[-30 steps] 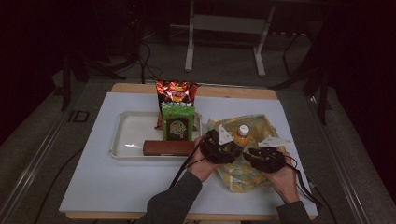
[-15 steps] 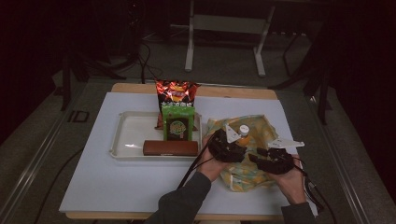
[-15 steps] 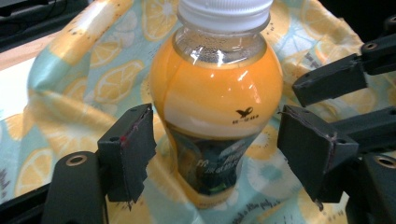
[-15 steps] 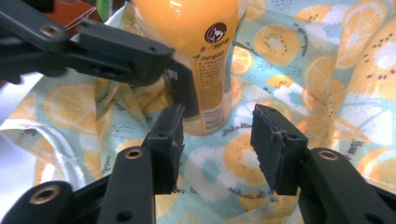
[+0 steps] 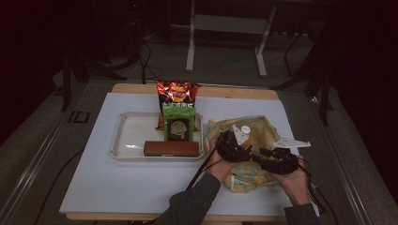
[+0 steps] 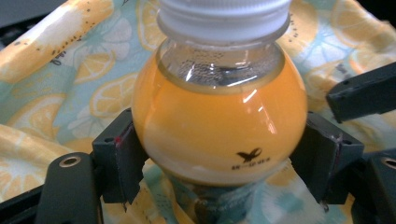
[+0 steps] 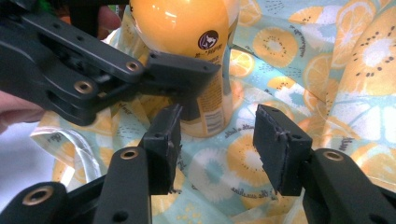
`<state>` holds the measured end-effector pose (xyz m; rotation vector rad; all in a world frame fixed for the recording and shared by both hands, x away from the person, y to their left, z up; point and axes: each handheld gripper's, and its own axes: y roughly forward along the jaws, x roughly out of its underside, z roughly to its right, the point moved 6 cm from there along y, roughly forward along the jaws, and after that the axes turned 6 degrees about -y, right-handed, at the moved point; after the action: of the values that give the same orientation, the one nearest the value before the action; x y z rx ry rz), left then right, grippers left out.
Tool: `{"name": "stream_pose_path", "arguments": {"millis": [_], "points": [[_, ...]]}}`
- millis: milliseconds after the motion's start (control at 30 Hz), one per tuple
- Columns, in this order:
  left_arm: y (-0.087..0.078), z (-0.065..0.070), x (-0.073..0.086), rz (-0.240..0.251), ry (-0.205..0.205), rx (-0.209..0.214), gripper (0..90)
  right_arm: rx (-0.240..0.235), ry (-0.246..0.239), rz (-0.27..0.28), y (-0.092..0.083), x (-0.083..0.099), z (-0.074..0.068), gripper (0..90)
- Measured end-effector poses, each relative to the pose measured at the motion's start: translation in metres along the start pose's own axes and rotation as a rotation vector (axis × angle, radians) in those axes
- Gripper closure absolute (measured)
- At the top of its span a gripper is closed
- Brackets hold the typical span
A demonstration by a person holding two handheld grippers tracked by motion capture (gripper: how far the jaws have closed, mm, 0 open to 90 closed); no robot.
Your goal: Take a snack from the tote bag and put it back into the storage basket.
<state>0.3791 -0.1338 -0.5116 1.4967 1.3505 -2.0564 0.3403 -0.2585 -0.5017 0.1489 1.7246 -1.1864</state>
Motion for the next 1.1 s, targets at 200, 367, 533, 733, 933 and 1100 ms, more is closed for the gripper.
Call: {"name": "stream_pose_path", "arguments": {"millis": [200, 367, 533, 733, 933, 1100], "points": [[0.004, 0.001, -0.001, 0.032, -0.033, -0.036, 27.4, 0.002, 0.005, 0.001, -0.001, 0.001, 0.002, 51.2], [0.005, 0.001, -0.001, 0.031, -0.044, -0.031, 29.6, 0.006, 0.013, 0.002, -0.002, 0.002, 0.004, 51.0], [0.004, 0.0, 0.0, 0.023, -0.039, -0.021, 30.7, 0.015, 0.036, 0.009, -0.007, 0.003, 0.01, 51.1], [0.004, -0.001, -0.001, 0.014, -0.039, -0.01, 31.0, 0.012, 0.059, 0.015, -0.008, 0.005, 0.012, 51.2], [-0.001, -0.001, -0.003, 0.008, -0.028, 0.0, 31.1, 0.012, 0.056, 0.016, -0.007, 0.006, 0.013, 50.6], [-0.008, 0.0, -0.007, 0.018, -0.022, 0.011, 31.1, 0.011, 0.054, 0.013, -0.007, 0.007, 0.012, 50.6]]}}
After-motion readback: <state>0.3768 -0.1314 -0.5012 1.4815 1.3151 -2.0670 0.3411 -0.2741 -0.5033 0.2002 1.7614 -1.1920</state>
